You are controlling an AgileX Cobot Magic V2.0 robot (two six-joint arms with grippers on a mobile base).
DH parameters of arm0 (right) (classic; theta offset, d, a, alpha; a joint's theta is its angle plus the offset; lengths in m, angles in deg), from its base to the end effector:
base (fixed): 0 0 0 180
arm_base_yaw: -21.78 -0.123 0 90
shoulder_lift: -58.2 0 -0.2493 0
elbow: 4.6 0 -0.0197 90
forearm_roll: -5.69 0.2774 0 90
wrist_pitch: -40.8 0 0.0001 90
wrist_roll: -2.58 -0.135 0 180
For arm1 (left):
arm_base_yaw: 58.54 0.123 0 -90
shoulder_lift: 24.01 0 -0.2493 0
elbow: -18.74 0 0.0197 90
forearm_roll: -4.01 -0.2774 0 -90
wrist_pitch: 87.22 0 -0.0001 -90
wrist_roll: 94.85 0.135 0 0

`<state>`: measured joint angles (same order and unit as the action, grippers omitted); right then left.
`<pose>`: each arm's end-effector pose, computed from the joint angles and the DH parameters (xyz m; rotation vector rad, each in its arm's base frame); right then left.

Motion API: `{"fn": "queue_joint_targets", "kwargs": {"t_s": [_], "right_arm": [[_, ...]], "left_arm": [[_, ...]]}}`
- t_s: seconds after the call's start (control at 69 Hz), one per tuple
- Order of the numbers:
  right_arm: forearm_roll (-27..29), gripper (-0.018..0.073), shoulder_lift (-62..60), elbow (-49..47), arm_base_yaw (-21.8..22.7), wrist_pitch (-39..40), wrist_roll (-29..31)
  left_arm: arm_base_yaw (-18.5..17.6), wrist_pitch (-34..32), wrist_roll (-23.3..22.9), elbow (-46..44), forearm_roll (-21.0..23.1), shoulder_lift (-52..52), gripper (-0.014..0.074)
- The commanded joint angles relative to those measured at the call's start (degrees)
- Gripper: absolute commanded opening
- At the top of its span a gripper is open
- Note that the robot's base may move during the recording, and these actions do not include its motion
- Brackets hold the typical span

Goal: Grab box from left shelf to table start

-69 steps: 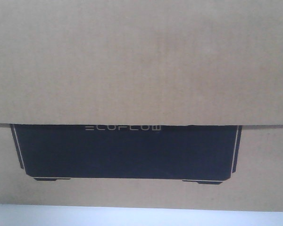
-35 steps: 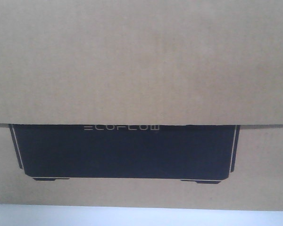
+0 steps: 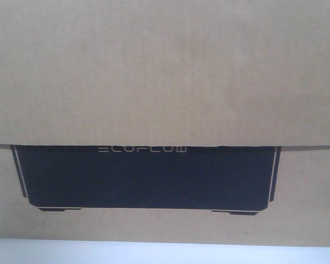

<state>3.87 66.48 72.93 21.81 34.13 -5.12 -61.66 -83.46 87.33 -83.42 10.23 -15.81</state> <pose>0.1634 -0.0006 0.1929 0.0863 1.6122 0.0761 0.1633 -0.0099 0.1978 -0.0068 1.5678 -0.1037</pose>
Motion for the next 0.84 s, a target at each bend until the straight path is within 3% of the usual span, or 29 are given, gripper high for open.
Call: {"fn": "queue_joint_targets", "kwargs": {"t_s": [0.0,0.826], "right_arm": [[0.1,0.0056,-0.5,0.6,0.4,5.7,0.2],[0.1,0.0056,-0.5,0.6,0.4,5.7,0.2]], "left_arm": [[0.0,-5.2,-0.1,-0.3,0.5,-0.8,-0.0099],[0.0,-5.2,-0.1,-0.3,0.5,-0.8,-0.0099]]}}
